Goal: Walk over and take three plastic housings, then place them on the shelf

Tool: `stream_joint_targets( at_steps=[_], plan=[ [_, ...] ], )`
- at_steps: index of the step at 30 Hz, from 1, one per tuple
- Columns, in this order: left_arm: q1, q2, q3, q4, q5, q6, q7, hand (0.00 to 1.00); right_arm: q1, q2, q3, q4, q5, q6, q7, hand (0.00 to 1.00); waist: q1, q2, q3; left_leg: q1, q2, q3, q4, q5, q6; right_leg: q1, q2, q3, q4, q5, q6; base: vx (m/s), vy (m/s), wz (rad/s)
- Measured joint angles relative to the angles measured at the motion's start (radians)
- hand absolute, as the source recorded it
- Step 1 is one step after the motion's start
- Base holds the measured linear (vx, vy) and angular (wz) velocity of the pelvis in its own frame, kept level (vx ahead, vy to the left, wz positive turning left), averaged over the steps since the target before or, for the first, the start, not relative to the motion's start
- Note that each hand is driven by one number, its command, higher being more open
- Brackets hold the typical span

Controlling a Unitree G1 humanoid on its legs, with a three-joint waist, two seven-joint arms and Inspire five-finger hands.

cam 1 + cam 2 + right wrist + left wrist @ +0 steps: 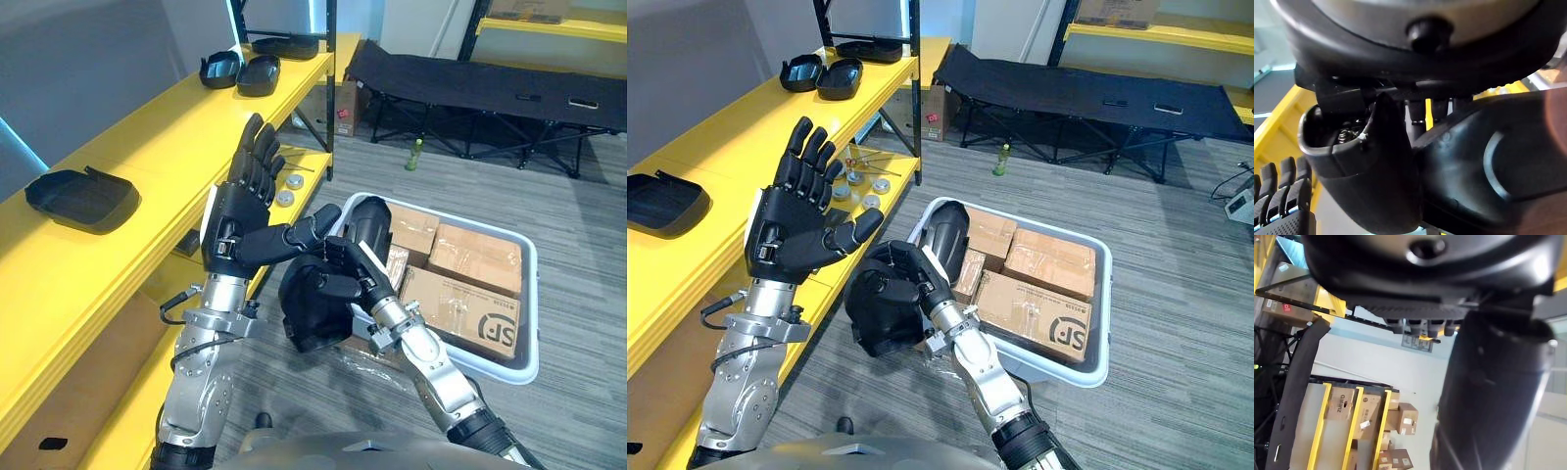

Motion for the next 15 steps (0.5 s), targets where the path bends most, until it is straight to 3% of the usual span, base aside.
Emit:
stream_joint_targets(
  at_steps=[8, 15],
  plan=[
    [0.042, 0.004, 0.059, 0.041, 0.068, 0.021, 0.027, 1.0, -0.083, -0.052, -0.08, -0.035, -0.029, -0.003, -0.001, 0.0, 0.008, -0.012, 0.015, 0.002, 0.0, -0.002, 0.003, 0.0, 0.0, 0.005, 0.0, -0.001, 0.002, 0.0, 0.0, 0.0, 0.0, 0.0],
    [0.088, 0.004, 0.111, 0.182, 0.149, 0.106, 0.044, 1.0, -0.226, -0.113, -0.208, -0.085, 0.038, -0.011, -0.013, 0.0, 0.032, -0.012, 0.033, 0.002, 0.001, -0.005, 0.012, -0.001, 0.0, 0.007, 0.0, -0.001, 0.008, 0.0, 0.0, 0.0, 0.0, 0.0]
  ],
)
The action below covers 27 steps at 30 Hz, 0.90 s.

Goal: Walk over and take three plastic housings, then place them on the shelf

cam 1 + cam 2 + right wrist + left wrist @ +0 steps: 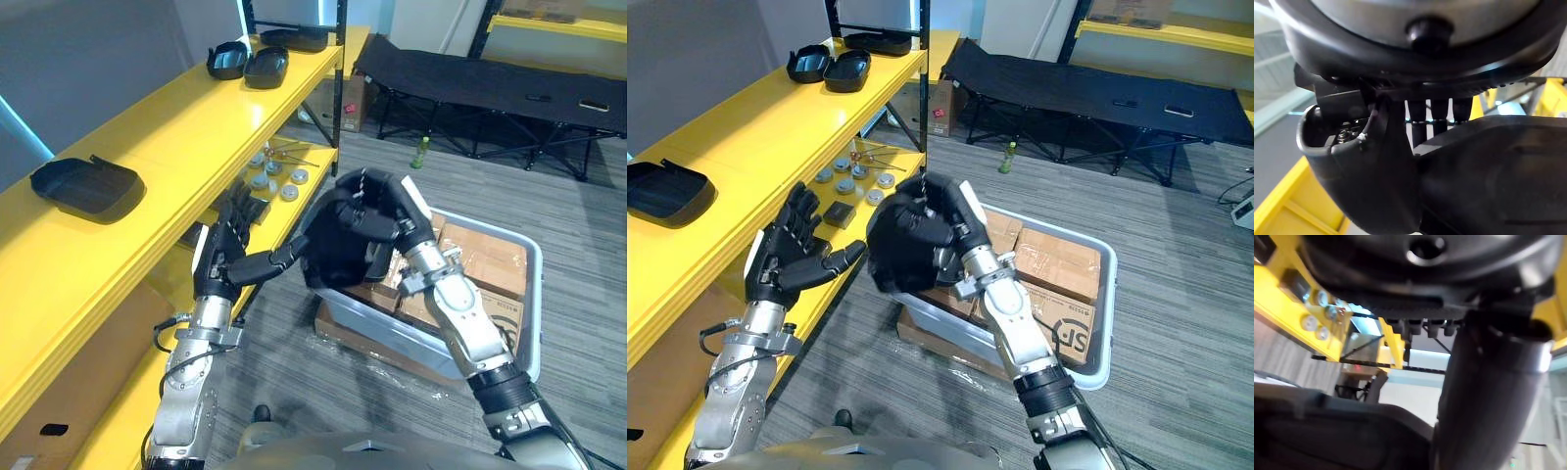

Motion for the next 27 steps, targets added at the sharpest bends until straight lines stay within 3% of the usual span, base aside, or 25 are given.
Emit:
stream_joint_targets(
  at_steps=[6, 16, 27],
  plan=[
    [-0.002, 0.001, 0.008, 0.07, 0.007, 0.001, -0.028, 1.0, -0.043, -0.019, -0.033, -0.045, 0.023, -0.01, -0.005, 0.0, 0.019, -0.006, 0.008, 0.0, 0.0, 0.0, 0.001, 0.0, 0.0, -0.001, -0.001, 0.0, 0.005, 0.0, 0.0, 0.0, 0.0, 0.0],
    [-0.026, 0.024, -0.041, 0.17, 0.075, -0.007, -0.105, 1.0, -0.142, -0.052, -0.033, -0.045, 0.023, -0.01, 0.025, 0.0, 0.017, -0.006, 0.008, 0.001, 0.0, 0.001, 0.001, 0.002, 0.001, -0.001, -0.002, 0.001, 0.007, 0.0, 0.0, 0.0, 0.0, 0.0],
    [-0.125, 0.052, -0.127, 0.23, 0.149, -0.048, -0.081, 1.0, -0.206, -0.048, -0.017, -0.04, 0.024, -0.01, 0.038, 0.0, 0.017, -0.007, 0.008, 0.016, 0.0, 0.006, -0.02, 0.017, 0.002, -0.001, -0.002, 0.005, 0.009, 0.001, 0.0, 0.0, 0.0, 0.0]
  ],
)
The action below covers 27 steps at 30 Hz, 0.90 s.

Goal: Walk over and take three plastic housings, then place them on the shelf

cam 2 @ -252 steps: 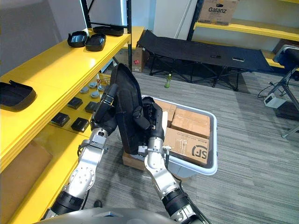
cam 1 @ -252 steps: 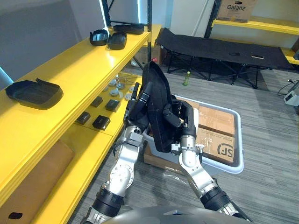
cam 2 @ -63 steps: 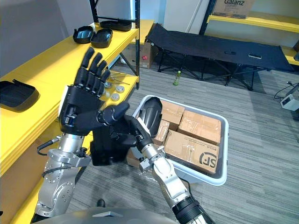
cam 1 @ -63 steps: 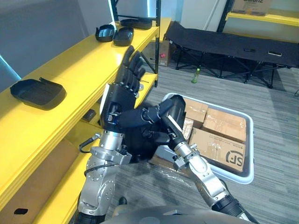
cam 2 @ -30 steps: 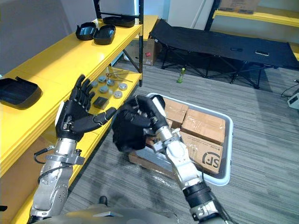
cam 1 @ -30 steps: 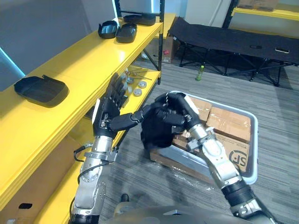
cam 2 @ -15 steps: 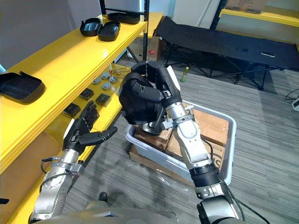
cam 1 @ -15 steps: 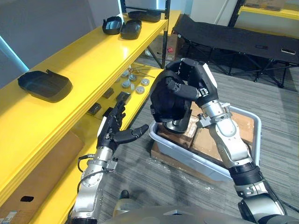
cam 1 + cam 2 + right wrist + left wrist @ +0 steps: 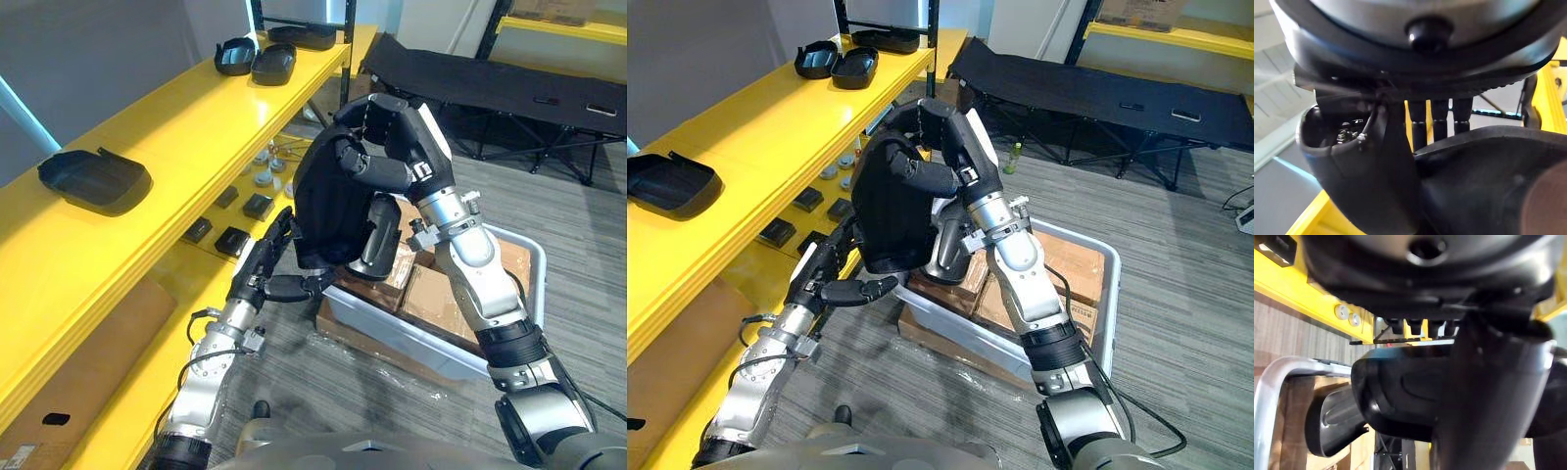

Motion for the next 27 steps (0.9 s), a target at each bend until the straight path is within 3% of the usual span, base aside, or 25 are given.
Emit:
stream_joint_targets(
  at_steps=[10, 21, 22, 27],
  plan=[
    [-0.061, -0.006, -0.043, 0.063, -0.024, -0.001, 0.049, 1.0, -0.037, 0.021, 0.04, 0.018, 0.003, 0.0, 0.004, 0.0, 0.0, -0.001, -0.001, 0.016, 0.0, 0.008, -0.02, 0.01, 0.0, 0.001, 0.0, 0.006, 0.0, 0.001, 0.001, 0.0, 0.001, -0.02],
    [-0.141, -0.049, -0.069, 0.149, -0.234, -0.011, 0.15, 1.0, -0.045, 0.063, 0.057, 0.043, 0.039, 0.0, 0.018, 0.0, -0.011, -0.006, -0.004, 0.025, 0.001, 0.015, -0.02, 0.012, 0.0, 0.003, 0.0, 0.014, 0.001, 0.002, 0.002, -0.01, 0.0, -0.01],
    [-0.142, -0.056, -0.068, 0.165, -0.261, -0.019, 0.162, 0.0, -0.046, 0.065, 0.061, 0.043, 0.039, 0.0, 0.019, 0.0, -0.013, -0.007, -0.005, 0.028, 0.001, 0.018, -0.02, 0.012, 0.0, 0.003, 0.0, 0.018, 0.002, 0.002, 0.002, -0.02, 0.002, -0.06],
    [-0.144, -0.078, -0.043, 0.212, -0.323, -0.045, 0.169, 0.0, -0.069, 0.087, 0.065, 0.074, 0.04, 0.0, 0.021, 0.0, -0.024, -0.014, -0.009, 0.033, 0.002, 0.026, -0.021, 0.013, 0.001, 0.002, 0.0, 0.026, 0.002, 0.003, 0.002, -0.02, 0.002, -0.04]
  ],
)
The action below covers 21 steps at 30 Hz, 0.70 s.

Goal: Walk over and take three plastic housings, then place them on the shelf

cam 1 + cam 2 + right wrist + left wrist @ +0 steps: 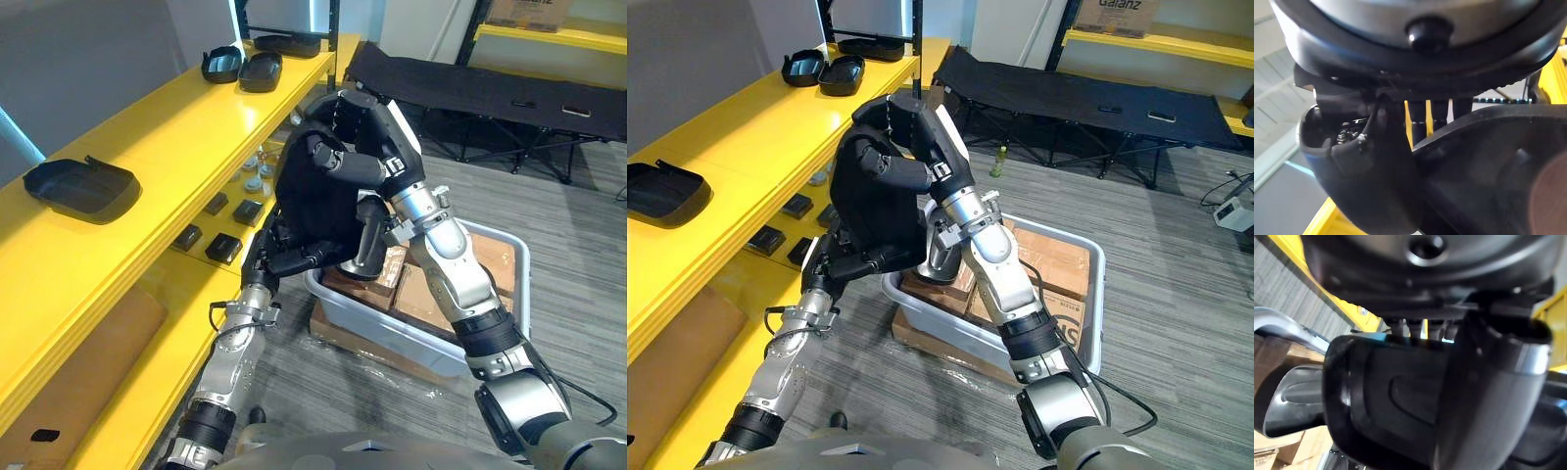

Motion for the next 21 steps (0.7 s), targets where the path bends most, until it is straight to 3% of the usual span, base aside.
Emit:
stream_joint_targets(
  at_steps=[7, 11, 21],
  plan=[
    [-0.034, -0.016, 0.017, 0.044, -0.017, -0.023, -0.015, 0.0, 0.0, 0.007, 0.005, 0.007, 0.001, 0.0, 0.0, 0.0, 0.0, -0.015, -0.01, 0.0, 0.0, 0.001, 0.0, 0.001, 0.0, -0.001, 0.0, 0.001, 0.0, 0.001, 0.0, 0.0, 0.0, 0.0],
    [-0.034, -0.012, -0.005, 0.044, 0.024, -0.047, -0.099, 0.0, -0.004, 0.023, -0.031, 0.039, 0.039, 0.0, -0.028, 0.0, 0.0, -0.016, -0.011, 0.0, 0.0, 0.002, 0.0, 0.002, 0.0, -0.001, 0.0, 0.002, 0.0, 0.002, 0.0, 0.0, 0.0, 0.0],
    [-0.034, -0.014, -0.006, 0.049, 0.005, -0.045, -0.107, 0.0, -0.004, 0.024, -0.025, 0.039, 0.041, 0.0, -0.02, 0.0, -0.007, -0.015, -0.011, 0.002, 0.001, 0.01, 0.0, 0.002, 0.0, -0.003, 0.0, 0.011, -0.001, 0.006, 0.0, 0.0, 0.002, -0.02]
  ],
)
